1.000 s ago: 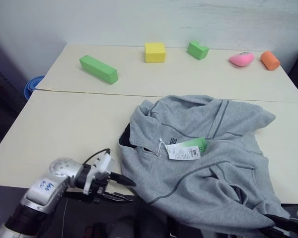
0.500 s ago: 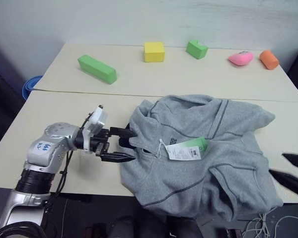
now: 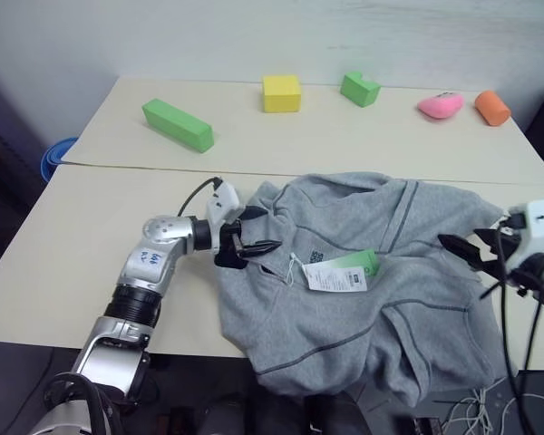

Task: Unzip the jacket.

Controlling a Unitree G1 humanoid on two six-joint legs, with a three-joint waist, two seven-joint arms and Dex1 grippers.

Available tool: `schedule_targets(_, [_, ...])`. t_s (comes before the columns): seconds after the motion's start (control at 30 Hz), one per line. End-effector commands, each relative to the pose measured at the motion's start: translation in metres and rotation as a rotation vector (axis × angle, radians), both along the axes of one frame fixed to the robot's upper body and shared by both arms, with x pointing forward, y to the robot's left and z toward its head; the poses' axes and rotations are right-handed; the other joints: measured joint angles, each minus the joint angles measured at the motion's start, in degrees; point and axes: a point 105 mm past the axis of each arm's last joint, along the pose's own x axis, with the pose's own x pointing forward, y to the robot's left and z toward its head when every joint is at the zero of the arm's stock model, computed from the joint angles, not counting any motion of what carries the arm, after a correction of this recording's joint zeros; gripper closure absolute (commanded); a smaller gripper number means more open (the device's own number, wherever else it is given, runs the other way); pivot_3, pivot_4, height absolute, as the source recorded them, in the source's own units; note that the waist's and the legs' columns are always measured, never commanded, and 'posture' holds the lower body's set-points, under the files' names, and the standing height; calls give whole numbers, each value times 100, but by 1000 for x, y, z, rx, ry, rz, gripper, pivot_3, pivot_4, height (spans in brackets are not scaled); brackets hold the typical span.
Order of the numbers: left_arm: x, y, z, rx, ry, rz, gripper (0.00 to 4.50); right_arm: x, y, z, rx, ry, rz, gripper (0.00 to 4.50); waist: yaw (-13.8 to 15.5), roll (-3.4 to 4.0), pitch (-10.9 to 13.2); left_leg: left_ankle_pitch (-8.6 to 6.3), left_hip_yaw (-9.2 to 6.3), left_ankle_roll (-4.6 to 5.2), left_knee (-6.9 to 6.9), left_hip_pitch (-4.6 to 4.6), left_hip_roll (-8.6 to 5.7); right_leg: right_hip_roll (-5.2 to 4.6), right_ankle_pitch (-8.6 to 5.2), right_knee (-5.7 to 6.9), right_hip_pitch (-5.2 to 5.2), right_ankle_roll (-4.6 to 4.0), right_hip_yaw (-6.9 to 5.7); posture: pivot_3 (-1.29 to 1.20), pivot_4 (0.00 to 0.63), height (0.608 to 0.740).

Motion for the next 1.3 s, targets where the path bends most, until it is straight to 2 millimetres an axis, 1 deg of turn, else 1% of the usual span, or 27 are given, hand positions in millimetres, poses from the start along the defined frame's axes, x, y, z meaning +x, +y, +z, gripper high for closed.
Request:
schedule_targets(0.03, [5,3,-3,25,-2,46,1232,10,2,4,40,-23,17,1241,3,1,0,0,-2,0,1,-3,2,1,0,0,-1,0,-4,0,150,740])
schedule_targets(0.1, [6,7,-8,19,17,80,1854,18,4,5,45,-40,17,1961,4,1,0,0,-4,0,1,-4,0,-2,0,2,-1,0,-6,0,150,740])
schedule_targets(0.2, [8,16,-14,16,22,138,2633,32,-1,13,-68,-117,-28,2811,-22,1,-1,0,-2,0,4,-3,0,-3,2,2,0,3,-4,0,150,740])
schedule_targets(0.23, [11,19,-13,5,5,182,2969,38,-2,18,-132,-165,-42,3197,-34,1,-1,1,-2,-2,4,-1,2,-2,2,2,1,3,-5,0,150,740])
schedule_targets(0.27, [13,21,-12,-9,-5,215,3151,42,-4,23,-181,-200,-60,3397,-58,2,-1,2,-1,-3,4,-1,2,-3,2,3,0,3,-3,0,150,740])
schedule_targets(0.37, [20,31,-5,-105,-31,355,3984,55,-6,29,-241,-258,-115,4377,-127,2,-1,4,0,-7,4,3,4,-5,2,8,1,3,-1,0,150,740])
schedule_targets(0.4, [22,34,-3,-130,-41,402,4233,58,-5,30,-242,-262,-124,4500,-131,2,-1,5,-1,-8,4,3,4,-7,2,10,1,3,0,0,150,740])
schedule_targets(0.43, [24,41,-1,-172,-41,472,4417,62,-4,29,-245,-264,-126,4500,-143,2,-1,6,-1,-8,4,2,4,-7,2,11,1,3,0,0,150,740])
schedule_targets(0.57, [27,59,3,-262,-61,659,4470,65,0,26,-252,-269,-115,4500,-152,2,-1,8,-2,-12,3,3,9,-7,2,15,-1,3,-2,0,150,740])
schedule_targets(0.67, [21,57,7,-299,-68,646,4470,59,-6,27,-271,-274,-128,4500,-158,2,-1,8,0,-12,2,3,9,-8,2,15,-2,3,-1,0,150,740])
schedule_targets(0.7, [17,54,10,-321,-72,610,4470,55,-9,27,-289,-268,-126,4500,-158,2,-1,8,0,-12,1,4,11,-7,2,15,-1,3,-2,0,150,740])
schedule_targets(0.77, [7,46,13,-315,-85,519,4470,43,-14,28,-295,-242,-92,4500,-151,2,-1,9,0,-14,-2,4,12,-6,1,15,-2,2,-2,0,150,740])
schedule_targets(0.8, [4,45,13,-310,-88,488,4470,36,-15,32,-307,-255,-86,4500,-143,3,0,8,-1,-15,-4,3,13,-6,1,15,-3,2,-2,0,150,740])
schedule_targets(0.87, [1,51,11,-310,-68,485,4470,20,-17,31,-344,-219,-52,4045,-122,4,-1,8,-5,-14,-5,-1,10,-8,1,11,-5,2,-3,0,150,740])
schedule_targets(0.9, [-1,55,10,-298,-66,479,4470,11,-20,29,-364,-189,-45,3931,-117,4,0,7,-5,-16,-6,0,11,-7,1,10,-4,2,-3,0,150,740])
schedule_targets(0.93, [-2,59,10,-284,-65,468,3753,2,-21,27,-386,-164,-24,3599,-109,4,0,7,-5,-16,-6,-2,9,-7,1,8,-5,2,-4,0,150,740])
schedule_targets(0.97, [-3,62,10,-273,-66,459,3493,-4,-21,27,-400,-151,-12,3216,-108,4,0,7,-6,-16,-6,-2,10,-7,1,5,-3,2,-6,0,150,740])
schedule_targets(1.0, [-5,66,10,-237,-78,431,3173,-12,-14,33,-390,-186,42,2902,-115,4,0,6,-5,-16,-6,-2,11,-5,1,1,-3,2,-6,0,150,740])
schedule_targets(1.03, [-6,71,10,-218,-83,410,2863,-19,-2,41,-367,-231,114,2550,-116,4,0,7,-4,-16,-6,-1,12,-3,1,-3,-1,2,-6,0,150,740])
schedule_targets(1.07, [-7,76,12,-206,-87,398,2542,-26,5,46,-355,-255,157,2226,-131,4,0,7,-3,-16,-8,-1,14,0,1,-7,-1,2,-7,0,150,740])
schedule_targets(1.1, [-8,83,17,-205,-101,381,2221,-35,18,50,-369,-276,250,1888,-147,4,0,5,1,-21,-9,1,19,7,1,-11,-1,2,-5,0,150,740])
schedule_targets(1.13, [-8,88,21,-204,-111,363,1805,-44,32,50,-393,-281,349,1437,-154,5,-1,4,7,-25,-13,6,23,12,1,-10,-1,2,-1,0,150,740])
schedule_targets(1.17, [-9,92,24,-203,-118,350,1622,-51,41,49,-410,-281,416,1232,-146,5,-1,4,11,-26,-14,12,26,14,1,-10,0,1,1,0,150,740])
schedule_targets(1.2, [-12,97,29,-182,-147,307,1353,-59,56,49,-439,-301,508,942,-133,4,0,3,13,-27,-13,12,25,12,1,-8,1,1,1,0,150,740])
schedule_targets(1.23, [-15,99,33,-169,-165,269,1021,-64,67,49,-441,-315,565,549,-130,4,0,3,12,-26,-13,11,26,13,1,-11,1,1,1,0,150,740])
schedule_targets(1.27, [-18,104,38,-161,-179,222,1002,-68,82,50,-427,-332,618,191,-138,4,0,2,11,-27,-14,11,26,13,1,-13,1,1,-1,0,150,740])
schedule_targets(1.3, [-22,107,43,-149,-189,178,1002,-71,97,50,-423,-346,671,14,-140,3,0,1,12,-29,-13,11,27,14,0,-14,1,1,-1,0,150,740])
